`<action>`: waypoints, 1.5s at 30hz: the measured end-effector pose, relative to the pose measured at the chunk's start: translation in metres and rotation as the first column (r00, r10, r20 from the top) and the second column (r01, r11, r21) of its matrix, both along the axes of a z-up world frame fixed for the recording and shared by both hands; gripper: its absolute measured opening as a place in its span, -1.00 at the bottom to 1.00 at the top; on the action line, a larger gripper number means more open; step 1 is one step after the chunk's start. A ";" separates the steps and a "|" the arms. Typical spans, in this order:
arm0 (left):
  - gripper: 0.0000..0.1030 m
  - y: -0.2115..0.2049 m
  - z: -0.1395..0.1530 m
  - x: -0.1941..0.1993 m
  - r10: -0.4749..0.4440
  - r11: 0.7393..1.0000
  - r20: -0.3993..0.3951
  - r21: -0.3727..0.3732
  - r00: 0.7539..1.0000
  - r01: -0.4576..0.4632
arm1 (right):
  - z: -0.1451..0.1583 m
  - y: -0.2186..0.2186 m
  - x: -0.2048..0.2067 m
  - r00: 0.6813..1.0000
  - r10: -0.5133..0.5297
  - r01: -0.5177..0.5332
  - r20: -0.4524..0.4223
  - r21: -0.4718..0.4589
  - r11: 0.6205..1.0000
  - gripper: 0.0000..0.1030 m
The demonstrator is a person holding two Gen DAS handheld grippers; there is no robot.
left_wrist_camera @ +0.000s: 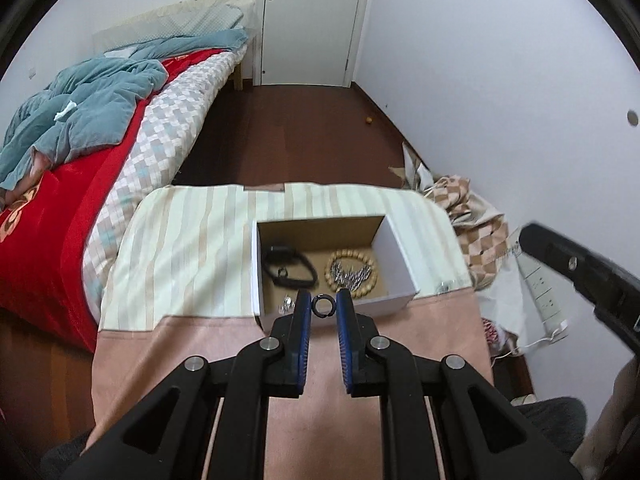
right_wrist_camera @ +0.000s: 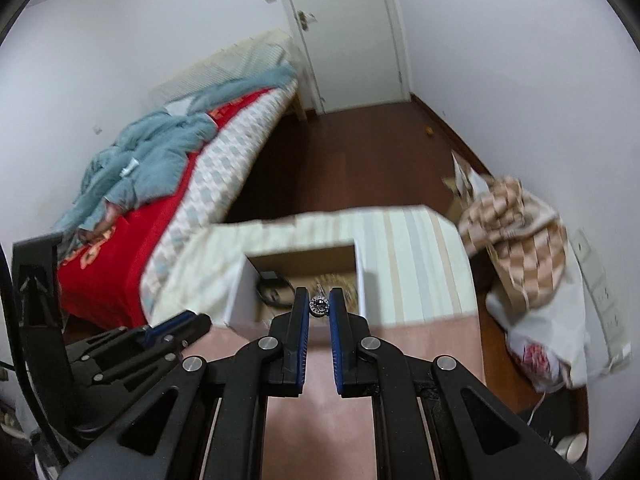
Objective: Organize jewelry
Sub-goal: 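Carry the necklace and ring into the white box and open both tools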
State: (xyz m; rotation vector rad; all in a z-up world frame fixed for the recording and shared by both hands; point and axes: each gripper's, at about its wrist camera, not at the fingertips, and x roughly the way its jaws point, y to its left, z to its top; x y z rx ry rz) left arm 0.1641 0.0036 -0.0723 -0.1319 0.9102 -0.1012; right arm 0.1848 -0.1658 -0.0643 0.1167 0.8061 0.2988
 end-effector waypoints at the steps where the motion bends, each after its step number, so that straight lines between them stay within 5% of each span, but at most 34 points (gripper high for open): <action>1: -0.81 0.004 0.002 0.005 0.002 1.000 -0.007 -0.012 1.000 -0.002 | 0.007 0.003 0.005 1.000 0.008 -0.008 0.017 -0.003 1.000 -0.80; 8: -0.81 0.027 -0.004 0.039 0.044 0.999 -0.035 -0.014 0.998 -0.045 | 0.016 0.022 0.068 0.999 0.036 -0.036 0.018 -0.010 0.999 -0.80; 19: -0.81 0.043 -0.044 0.102 0.056 0.998 -0.149 -0.027 0.987 -0.061 | -0.081 0.056 0.162 0.984 0.063 -0.084 -0.167 -0.119 0.989 -0.80; 28: -0.78 0.032 -0.079 0.137 0.037 0.998 -0.257 -0.034 0.966 -0.047 | -0.117 0.047 0.188 0.965 0.064 -0.097 -0.256 -0.117 0.988 -0.79; 32: -0.47 0.035 -0.075 0.141 0.069 0.997 -0.242 -0.014 0.968 -0.075 | -0.121 0.038 0.188 0.949 0.070 -0.103 -0.307 -0.092 0.990 -0.76; 33: -0.36 0.035 -0.073 0.141 0.077 0.997 -0.235 -0.005 0.969 -0.080 | -0.121 0.036 0.186 0.948 0.069 -0.102 -0.312 -0.089 0.991 -0.64; 35: 0.41 0.037 -0.068 0.140 0.097 0.995 -0.220 0.018 0.971 -0.096 | -0.120 0.031 0.182 0.945 0.069 -0.098 -0.319 -0.078 0.992 -0.34; 41: 0.69 0.047 -0.054 0.126 0.144 0.989 -0.186 0.067 0.972 -0.133 | -0.108 0.029 0.161 0.950 0.067 -0.101 -0.305 -0.097 0.990 0.05; 43: 0.86 0.050 -0.052 0.116 0.164 0.984 -0.172 0.096 0.971 -0.149 | -0.106 0.031 0.153 0.952 0.061 -0.103 -0.299 -0.125 0.987 0.29; 45: 0.94 0.052 -0.051 0.103 0.189 0.977 -0.154 0.128 0.970 -0.170 | -0.104 0.033 0.143 0.954 0.044 -0.098 -0.296 -0.170 0.981 0.74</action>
